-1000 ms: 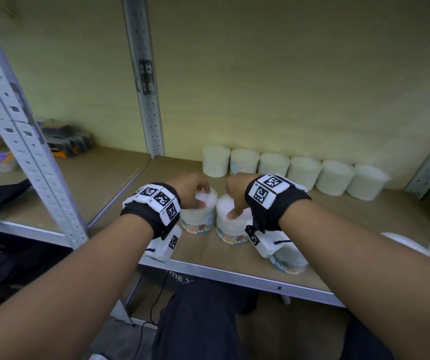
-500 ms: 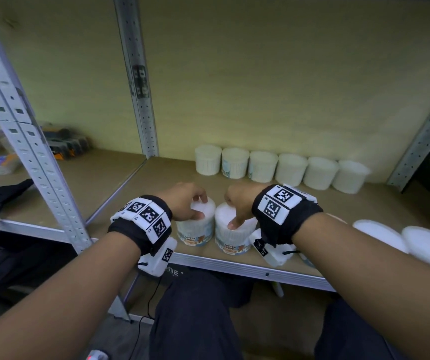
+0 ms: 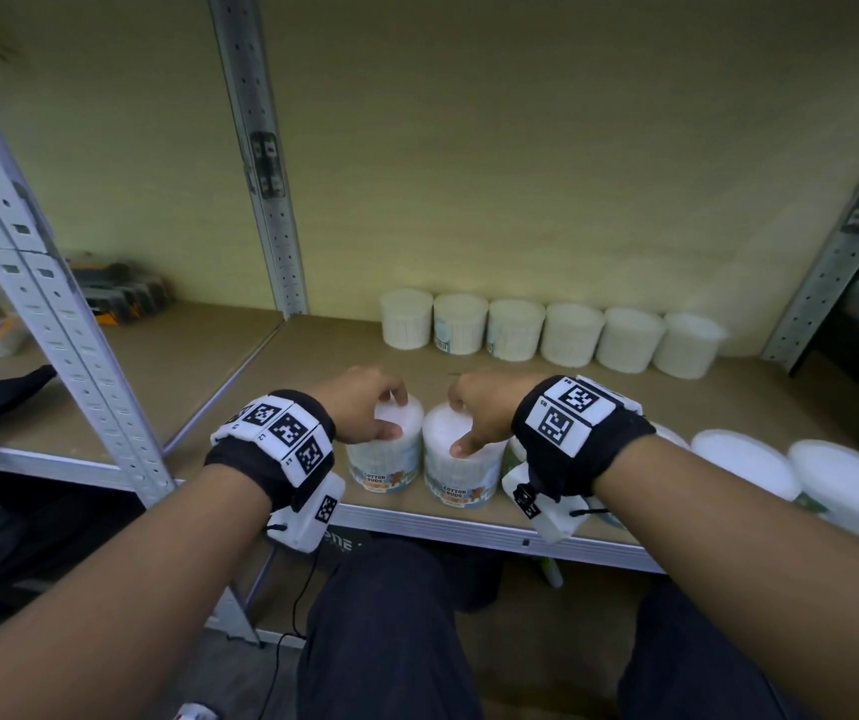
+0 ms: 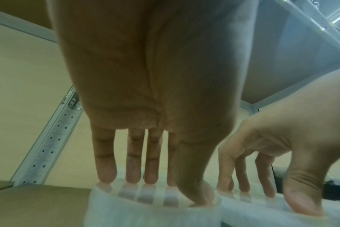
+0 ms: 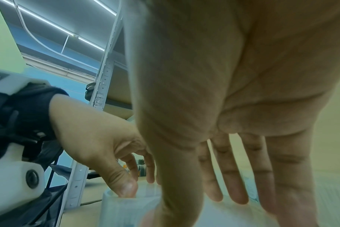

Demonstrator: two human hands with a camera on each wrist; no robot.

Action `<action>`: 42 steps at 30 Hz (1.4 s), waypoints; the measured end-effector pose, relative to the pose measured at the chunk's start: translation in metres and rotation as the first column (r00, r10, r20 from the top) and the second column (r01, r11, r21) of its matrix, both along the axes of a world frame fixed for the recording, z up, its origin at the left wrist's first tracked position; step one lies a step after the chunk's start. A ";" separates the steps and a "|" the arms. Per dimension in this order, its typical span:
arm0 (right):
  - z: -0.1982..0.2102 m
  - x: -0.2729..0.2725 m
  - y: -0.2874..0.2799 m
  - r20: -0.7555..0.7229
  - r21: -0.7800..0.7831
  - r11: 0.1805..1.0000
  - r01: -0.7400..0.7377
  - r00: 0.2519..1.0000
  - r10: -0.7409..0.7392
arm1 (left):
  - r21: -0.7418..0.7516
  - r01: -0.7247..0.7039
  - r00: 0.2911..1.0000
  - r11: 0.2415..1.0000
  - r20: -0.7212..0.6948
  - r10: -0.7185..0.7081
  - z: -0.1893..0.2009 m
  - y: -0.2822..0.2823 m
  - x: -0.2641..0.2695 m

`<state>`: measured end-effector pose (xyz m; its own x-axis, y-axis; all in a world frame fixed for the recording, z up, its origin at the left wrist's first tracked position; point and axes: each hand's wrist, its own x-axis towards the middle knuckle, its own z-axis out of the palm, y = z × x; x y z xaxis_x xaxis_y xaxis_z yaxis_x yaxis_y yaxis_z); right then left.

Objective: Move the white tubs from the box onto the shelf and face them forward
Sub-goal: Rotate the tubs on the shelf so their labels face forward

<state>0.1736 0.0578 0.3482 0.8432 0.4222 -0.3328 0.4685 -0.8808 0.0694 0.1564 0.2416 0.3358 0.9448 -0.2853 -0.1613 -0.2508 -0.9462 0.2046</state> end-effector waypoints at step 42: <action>0.024 0.184 -0.338 0.104 0.261 0.767 0.587 0.773 -0.626 | -0.151 0.171 0.982 0.974 0.105 -0.156 0.013 -0.338 0.230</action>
